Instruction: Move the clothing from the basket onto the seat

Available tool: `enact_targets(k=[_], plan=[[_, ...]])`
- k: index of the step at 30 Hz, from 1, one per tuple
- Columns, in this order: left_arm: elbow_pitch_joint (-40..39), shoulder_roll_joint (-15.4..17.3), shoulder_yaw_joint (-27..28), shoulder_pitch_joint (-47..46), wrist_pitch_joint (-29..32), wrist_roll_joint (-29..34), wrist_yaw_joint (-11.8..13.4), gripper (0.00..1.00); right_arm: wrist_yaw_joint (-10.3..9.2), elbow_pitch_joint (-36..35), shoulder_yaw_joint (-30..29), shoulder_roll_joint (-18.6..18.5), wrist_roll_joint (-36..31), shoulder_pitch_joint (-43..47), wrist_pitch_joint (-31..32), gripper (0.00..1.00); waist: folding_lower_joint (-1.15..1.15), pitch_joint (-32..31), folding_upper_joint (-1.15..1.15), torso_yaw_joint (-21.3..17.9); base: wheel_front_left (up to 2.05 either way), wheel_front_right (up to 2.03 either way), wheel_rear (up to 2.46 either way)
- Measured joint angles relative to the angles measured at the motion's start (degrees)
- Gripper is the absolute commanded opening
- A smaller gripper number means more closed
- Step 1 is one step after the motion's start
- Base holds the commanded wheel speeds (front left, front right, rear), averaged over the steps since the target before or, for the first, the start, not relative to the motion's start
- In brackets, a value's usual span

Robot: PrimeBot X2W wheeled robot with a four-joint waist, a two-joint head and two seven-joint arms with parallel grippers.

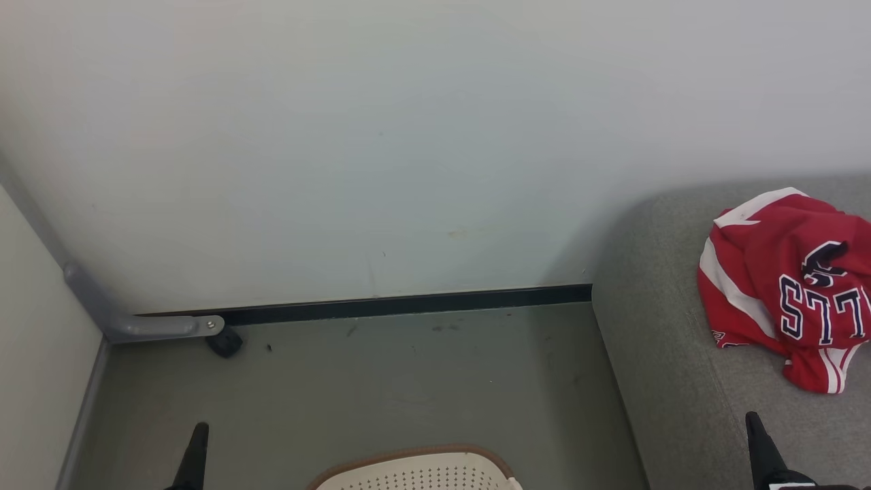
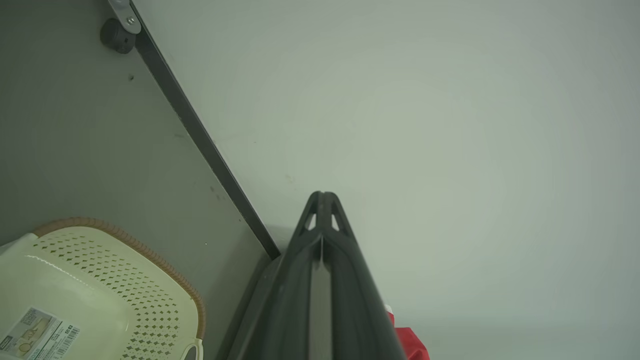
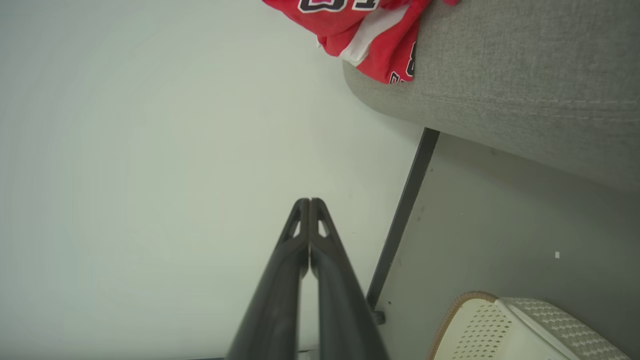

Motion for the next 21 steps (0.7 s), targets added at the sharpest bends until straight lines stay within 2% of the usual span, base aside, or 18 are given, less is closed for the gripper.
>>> enact_targets(k=[13,21], plan=[[1.19,-0.91,1.34,-1.68,2.42,-9.77,-1.57,0.0,1.18,0.34,-2.55,0.38,10.48,-1.1,2.72,0.0,0.0,0.14,0.0,0.21,0.0,0.0,0.0],[1.24,-1.03,1.43,-2.16,2.49,-10.87,-2.02,0.0,1.41,0.37,-2.72,0.45,10.9,-1.83,2.92,0.0,0.0,0.14,0.0,0.22,0.0,0.0,0.0]])
